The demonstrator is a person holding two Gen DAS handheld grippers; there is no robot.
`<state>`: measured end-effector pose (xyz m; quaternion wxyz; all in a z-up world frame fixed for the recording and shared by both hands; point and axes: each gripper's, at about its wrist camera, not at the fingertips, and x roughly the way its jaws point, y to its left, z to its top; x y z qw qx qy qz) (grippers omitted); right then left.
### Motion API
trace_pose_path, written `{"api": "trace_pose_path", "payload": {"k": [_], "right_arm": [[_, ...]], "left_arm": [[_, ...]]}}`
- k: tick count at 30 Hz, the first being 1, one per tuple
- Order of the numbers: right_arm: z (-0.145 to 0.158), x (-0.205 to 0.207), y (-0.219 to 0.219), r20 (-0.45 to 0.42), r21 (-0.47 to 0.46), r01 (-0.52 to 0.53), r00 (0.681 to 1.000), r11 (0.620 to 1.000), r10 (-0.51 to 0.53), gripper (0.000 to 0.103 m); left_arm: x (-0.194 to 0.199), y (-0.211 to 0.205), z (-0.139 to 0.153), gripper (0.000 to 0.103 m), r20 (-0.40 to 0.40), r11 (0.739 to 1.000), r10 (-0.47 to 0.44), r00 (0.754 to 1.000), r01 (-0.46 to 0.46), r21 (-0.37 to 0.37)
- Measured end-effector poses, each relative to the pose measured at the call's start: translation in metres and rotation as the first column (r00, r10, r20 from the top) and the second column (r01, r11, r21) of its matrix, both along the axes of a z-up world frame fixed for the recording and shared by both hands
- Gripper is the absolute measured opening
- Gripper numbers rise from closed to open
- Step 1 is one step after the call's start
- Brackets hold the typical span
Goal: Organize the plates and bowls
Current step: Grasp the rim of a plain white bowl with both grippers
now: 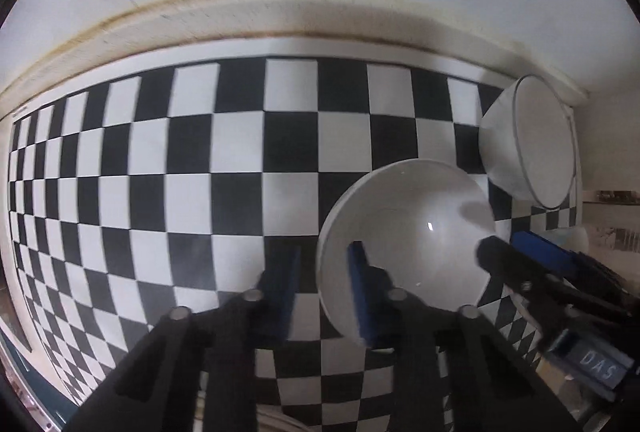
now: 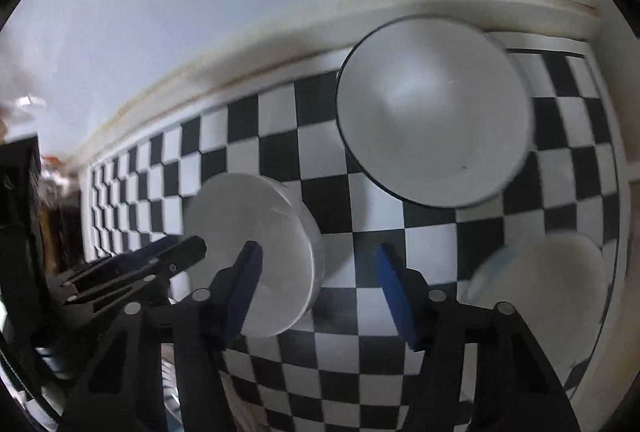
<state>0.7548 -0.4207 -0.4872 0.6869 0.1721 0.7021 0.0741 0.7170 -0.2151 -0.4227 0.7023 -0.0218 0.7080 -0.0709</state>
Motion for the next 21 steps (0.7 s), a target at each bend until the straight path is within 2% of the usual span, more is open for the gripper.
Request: {"api": "trace_pose_path", "payload": {"k": [3,5,6,8,11,13,21], "right_arm": [[-0.019,0.002,0.007,-0.058,0.022,-0.034,0.998,0.999,0.035,0.048],[-0.028,0.001,0.012,-0.075,-0.019,-0.059,0.996,0.998,0.057,0.029],[-0.032,0.001,0.015,-0.081,-0.03,-0.066,0.995,0.997,0.063,0.024],[-0.038,0.0,0.016,-0.085,-0.007,-0.056,0.995,0.998,0.055,0.01],[-0.035,-0.002,0.022,-0.07,-0.072,-0.079,0.995,0.994,0.074,0.009],[-0.032,-0.005,0.025,-0.071,-0.059,-0.08,0.995,0.995,0.076,0.009],[0.014,-0.042,0.028,-0.019,-0.065,-0.099,0.995,0.993,0.098,0.01]], "left_arm": [[0.0,-0.005,-0.011,0.02,-0.027,1.0,-0.023,0.999,0.023,-0.007],[0.0,-0.007,-0.014,0.02,-0.031,1.0,-0.03,0.999,0.03,-0.001],[0.0,-0.006,-0.015,0.02,-0.032,1.0,-0.027,0.999,0.027,-0.002],[-0.001,-0.004,-0.013,0.02,-0.033,1.0,-0.011,0.999,0.01,-0.026],[-0.006,-0.005,-0.007,0.02,-0.03,0.999,-0.02,0.999,0.019,-0.035],[-0.013,-0.007,0.0,0.02,-0.016,0.999,-0.034,0.999,0.034,-0.01],[-0.057,-0.01,0.042,0.02,0.021,0.998,-0.059,0.998,0.059,-0.025]]}}
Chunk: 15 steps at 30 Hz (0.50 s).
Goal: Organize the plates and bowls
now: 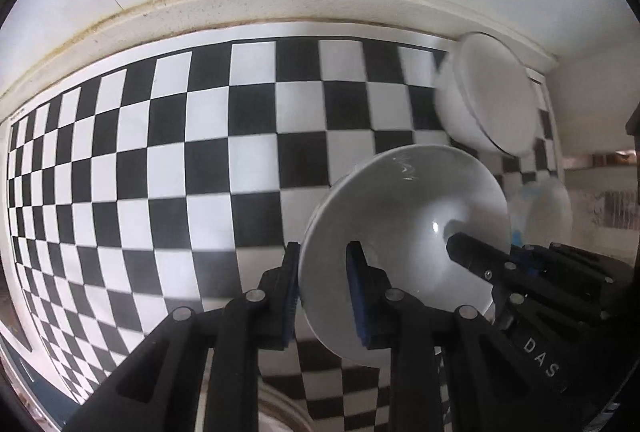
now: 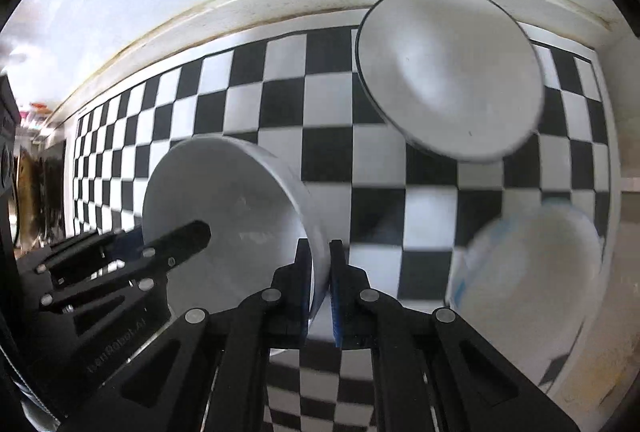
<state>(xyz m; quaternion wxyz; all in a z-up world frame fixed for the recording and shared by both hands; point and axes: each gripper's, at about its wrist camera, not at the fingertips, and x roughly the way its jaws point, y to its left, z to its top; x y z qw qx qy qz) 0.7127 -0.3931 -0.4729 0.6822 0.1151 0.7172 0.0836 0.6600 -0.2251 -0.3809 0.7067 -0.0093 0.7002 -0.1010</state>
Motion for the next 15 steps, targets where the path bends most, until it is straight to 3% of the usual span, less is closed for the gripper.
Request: {"api": "trace_pose_path", "payload": {"k": [9,15], "right_arm": [[0.028,-0.09,-0.028,0.009,0.024,0.048,0.999,0.999,-0.049,0.01],[0.02,-0.149,-0.04,-0.028,0.026,0.069,0.997,0.997,-0.068,0.01]], "left_arm": [[-0.077,-0.013,0.03,0.02,0.017,0.996,-0.084,0.996,0.085,-0.023],[-0.117,-0.021,0.015,0.02,-0.022,0.991,-0.132,0.991,0.131,-0.016]]}}
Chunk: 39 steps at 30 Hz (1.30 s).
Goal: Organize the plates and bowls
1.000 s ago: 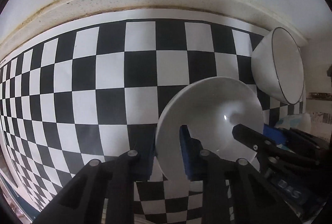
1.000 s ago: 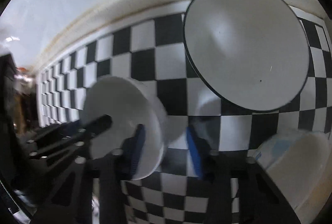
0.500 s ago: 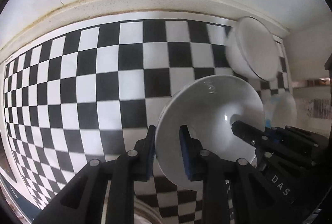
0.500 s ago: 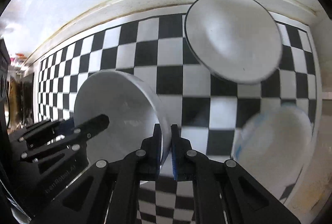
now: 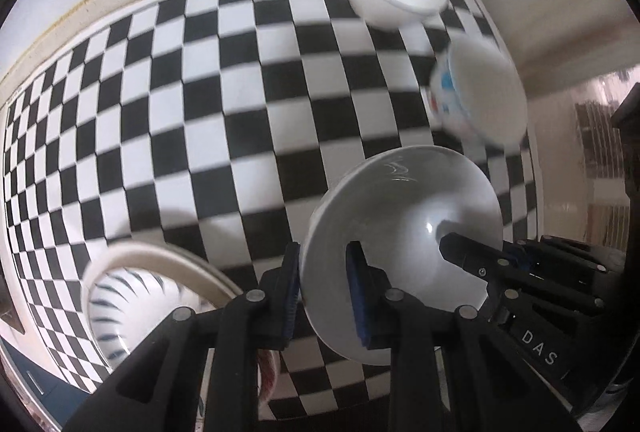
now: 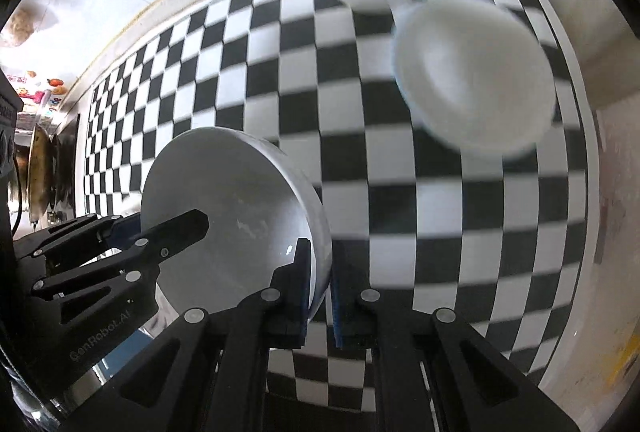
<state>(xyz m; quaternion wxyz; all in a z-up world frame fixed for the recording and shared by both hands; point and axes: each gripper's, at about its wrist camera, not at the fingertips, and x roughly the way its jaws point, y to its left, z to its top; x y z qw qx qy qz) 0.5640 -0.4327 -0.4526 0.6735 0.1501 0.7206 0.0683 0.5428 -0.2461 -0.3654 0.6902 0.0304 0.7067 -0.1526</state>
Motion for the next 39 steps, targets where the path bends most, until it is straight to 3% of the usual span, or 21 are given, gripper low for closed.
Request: {"api": "trace_pose_path", "payload": {"k": [9,26,34,39], "right_arm": [[-0.032,-0.05,-0.008,-0.062,0.017,0.022,0.998,1.0,-0.021,0.01],[-0.065,-0.056,0.024,-0.107,-0.01,-0.011,0.994,1.0,0.009,0.01],[-0.066,-0.05,0.016,-0.131,0.023,-0.007,0.991,1.0,0.01,0.01],[-0.057,-0.052,0.009,-0.134,0.037,-0.006,0.991,0.999,0.011,0.01]], "left_arm": [[-0.029,-0.012,-0.035,0.02,-0.055,0.999,-0.033,0.998,0.035,0.037],[-0.024,-0.053,-0.075,0.02,-0.101,0.995,-0.055,0.993,0.062,0.075],[-0.024,-0.045,-0.077,0.021,-0.142,0.998,-0.028,0.989,0.037,0.057],[-0.028,-0.04,-0.054,0.021,-0.092,0.997,-0.035,0.995,0.041,0.064]]}}
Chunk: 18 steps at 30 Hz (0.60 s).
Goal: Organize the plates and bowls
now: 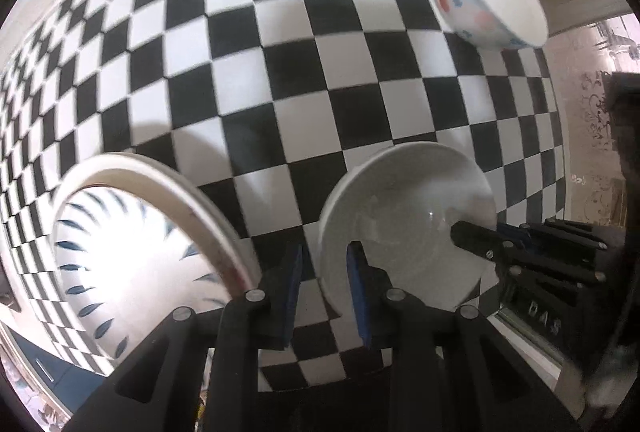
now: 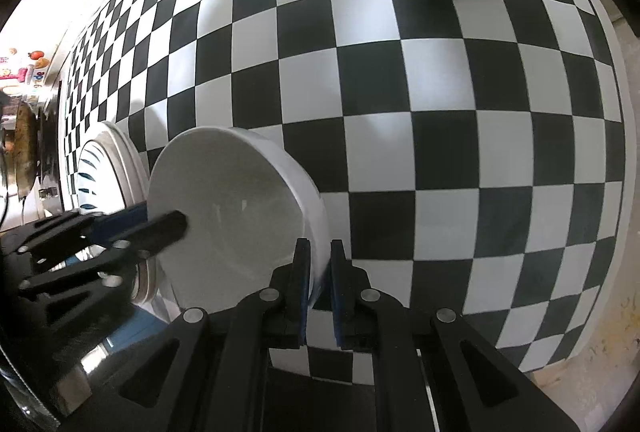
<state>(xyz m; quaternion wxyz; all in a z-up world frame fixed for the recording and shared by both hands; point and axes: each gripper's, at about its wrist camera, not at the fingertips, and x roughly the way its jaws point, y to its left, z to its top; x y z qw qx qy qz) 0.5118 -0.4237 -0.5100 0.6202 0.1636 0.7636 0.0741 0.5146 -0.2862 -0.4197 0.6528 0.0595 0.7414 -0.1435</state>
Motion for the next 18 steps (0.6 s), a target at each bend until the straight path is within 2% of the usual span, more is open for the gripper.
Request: {"api": "trace_pose_path", "payload": {"k": [5,10,12,14,16,18], "right_arm": [[0.027,0.003,-0.014,0.04,0.017,0.024,0.999,1.0,-0.024,0.01],[0.073,0.031,-0.042,0.134,0.063,0.094,0.986,0.994,-0.102,0.012],[0.091,0.056,-0.059,0.189,0.074,0.13,0.972,0.989,-0.142,0.02],[0.101,0.081,-0.074,0.237,0.059,0.159,0.957,0.985,-0.169,0.037],[0.105,0.106,-0.088,0.274,0.044,0.188,0.942,0.981,-0.192,0.043],[0.1,0.137,-0.103,0.285,0.032,0.213,0.935,0.977,-0.213,0.043]], "left_arm": [[0.002,0.004,0.035,0.021,0.086,1.0,-0.003,0.996,0.003,-0.006],[0.038,-0.005,0.06,0.025,0.147,0.999,0.018,0.989,-0.011,-0.049],[0.059,-0.01,0.063,0.026,0.166,0.998,0.033,0.986,-0.023,-0.062],[0.087,-0.018,0.064,0.026,0.176,0.995,0.051,0.983,-0.034,-0.098],[0.118,-0.025,0.06,0.026,0.182,0.989,0.077,0.98,-0.053,-0.137],[0.149,-0.029,0.056,0.026,0.175,0.984,0.108,0.979,-0.079,-0.162]]}}
